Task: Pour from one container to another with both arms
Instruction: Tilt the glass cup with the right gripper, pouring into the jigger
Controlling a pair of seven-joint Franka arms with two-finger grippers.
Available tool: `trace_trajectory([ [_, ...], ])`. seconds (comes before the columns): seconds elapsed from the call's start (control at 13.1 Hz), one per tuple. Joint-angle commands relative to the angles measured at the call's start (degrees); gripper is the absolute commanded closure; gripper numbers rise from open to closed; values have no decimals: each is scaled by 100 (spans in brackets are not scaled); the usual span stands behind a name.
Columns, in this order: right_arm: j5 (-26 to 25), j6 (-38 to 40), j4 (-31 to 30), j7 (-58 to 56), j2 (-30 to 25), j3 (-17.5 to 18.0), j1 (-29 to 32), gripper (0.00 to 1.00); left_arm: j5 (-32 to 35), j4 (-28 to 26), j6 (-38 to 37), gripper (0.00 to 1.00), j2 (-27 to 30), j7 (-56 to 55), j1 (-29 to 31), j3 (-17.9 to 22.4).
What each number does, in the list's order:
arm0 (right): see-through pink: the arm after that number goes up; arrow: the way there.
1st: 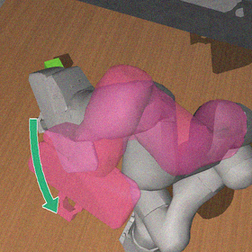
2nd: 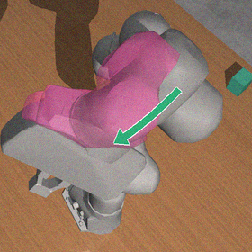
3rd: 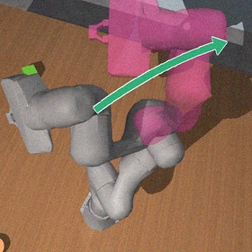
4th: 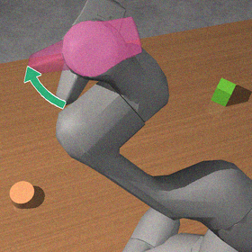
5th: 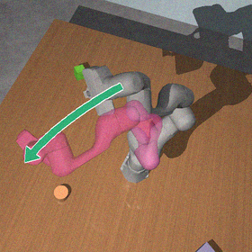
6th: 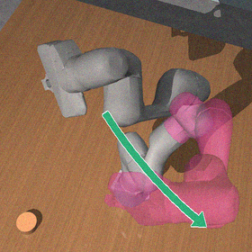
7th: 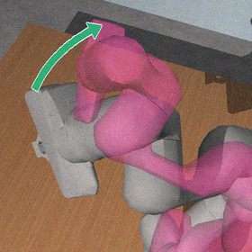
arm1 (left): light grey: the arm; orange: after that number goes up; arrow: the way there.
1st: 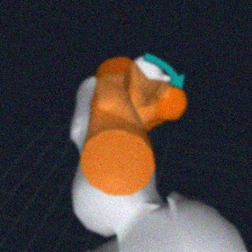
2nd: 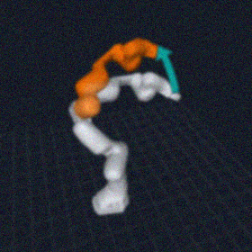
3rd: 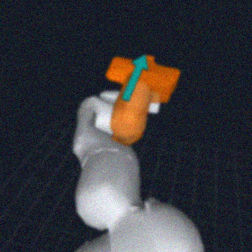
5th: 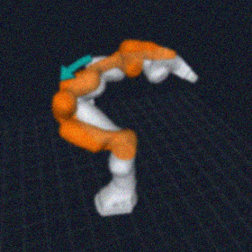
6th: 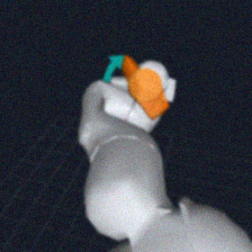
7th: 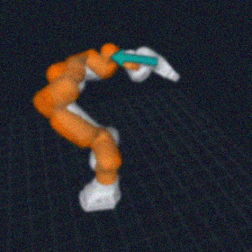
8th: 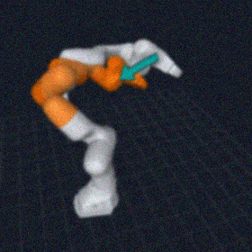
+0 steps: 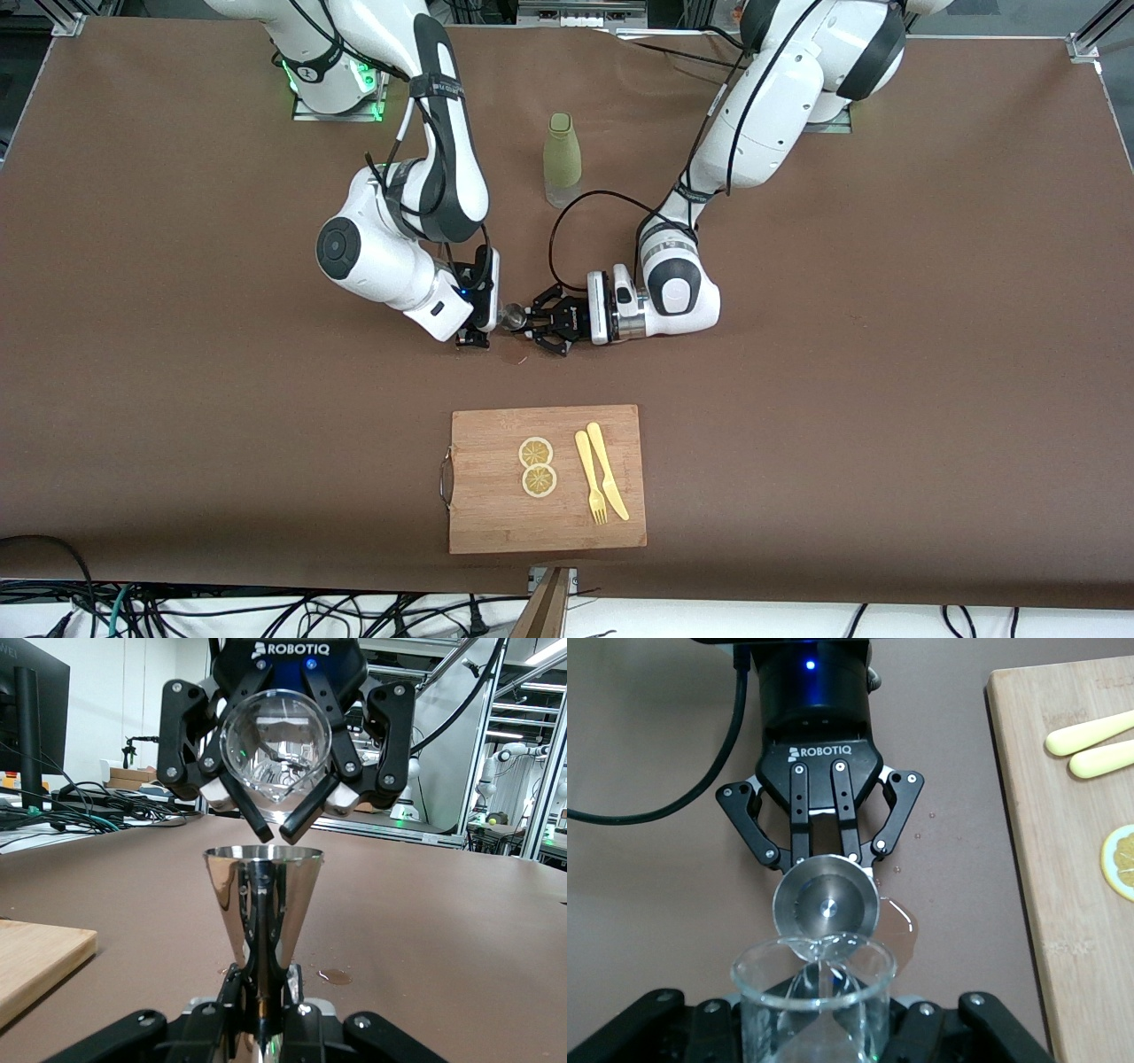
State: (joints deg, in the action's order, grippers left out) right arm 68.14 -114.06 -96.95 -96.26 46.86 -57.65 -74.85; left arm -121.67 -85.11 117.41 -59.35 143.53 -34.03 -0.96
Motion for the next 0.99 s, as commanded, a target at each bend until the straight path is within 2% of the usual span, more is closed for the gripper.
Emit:
trace_trajectory([
  [0.0, -99, 24, 203, 264, 165, -168, -108, 93, -190, 152, 168, 100, -51, 202, -60, -1],
  [0.61, -450, 24, 282, 414, 227, -203, -179, 93, -190, 161, 168, 100, -51, 202, -60, -1],
  [0.91, -407, 76, 273, 389, 209, -212, -179, 93, -190, 196, 168, 100, -60, 193, -60, -1],
])
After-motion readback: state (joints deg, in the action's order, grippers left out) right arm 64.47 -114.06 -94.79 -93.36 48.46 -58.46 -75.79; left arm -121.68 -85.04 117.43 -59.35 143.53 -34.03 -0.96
